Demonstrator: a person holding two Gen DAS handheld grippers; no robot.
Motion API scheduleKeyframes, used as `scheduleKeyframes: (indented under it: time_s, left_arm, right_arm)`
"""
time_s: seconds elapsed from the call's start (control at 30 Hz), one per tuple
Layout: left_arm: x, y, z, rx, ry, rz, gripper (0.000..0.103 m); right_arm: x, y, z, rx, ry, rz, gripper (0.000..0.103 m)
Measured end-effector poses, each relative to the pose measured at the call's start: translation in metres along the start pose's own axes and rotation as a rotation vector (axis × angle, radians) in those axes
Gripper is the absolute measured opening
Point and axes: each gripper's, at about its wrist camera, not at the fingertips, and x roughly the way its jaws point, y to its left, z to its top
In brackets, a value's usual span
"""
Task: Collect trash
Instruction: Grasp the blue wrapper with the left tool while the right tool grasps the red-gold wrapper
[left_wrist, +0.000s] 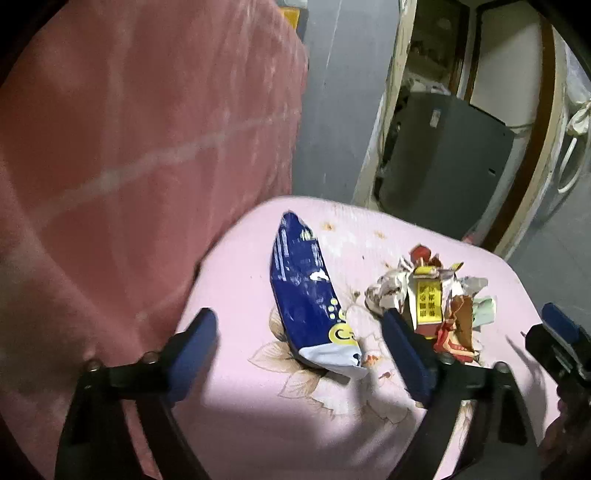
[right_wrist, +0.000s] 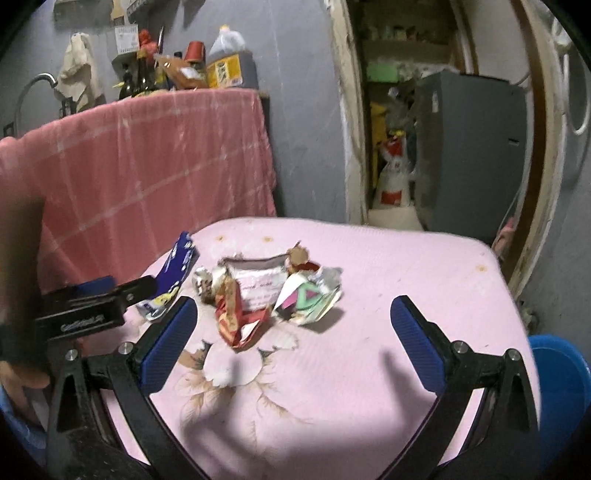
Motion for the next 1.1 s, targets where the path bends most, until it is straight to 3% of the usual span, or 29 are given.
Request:
scheduleKeyframes:
  time_s: [0.2, 0.27, 0.5, 0.63, 0.77, 1.1]
  left_arm:
    - [0.009, 0.007, 0.000, -0.035, 0.078, -0.073, 0.054]
    - [0.011, 0.011, 0.000, -0.063, 0.097, -0.083, 0.052]
    - [0.007, 0.018, 0.004, -0.106, 0.107, -0.095, 0.028]
    - [0.004, 0.020, 0.005, -0.127, 0.114, -0.111, 0.014]
    - [-0.002, 0.023, 0.004, -0.158, 0.113, -0.127, 0.011]
    - [-0.037, 0.004, -0.006, -0.133, 0.058, -0.137, 0.006]
  right_arm:
    - [0.016, 0.009, 0.000, -0.020, 0.087, 0.054, 0.083]
    - [0.022, 0.012, -0.002, -0.031, 0.119, 0.068, 0.079]
    - [0.047, 0.022, -0.005, -0.050, 0.219, 0.115, 0.069]
    - [0.057, 0.026, -0.006, -0.058, 0.265, 0.128, 0.055]
    - [0.058, 0.028, -0.006, -0.059, 0.269, 0.138, 0.036]
    - [0.028, 0.027, -0.009, -0.060, 0.188, 0.160, 0.032]
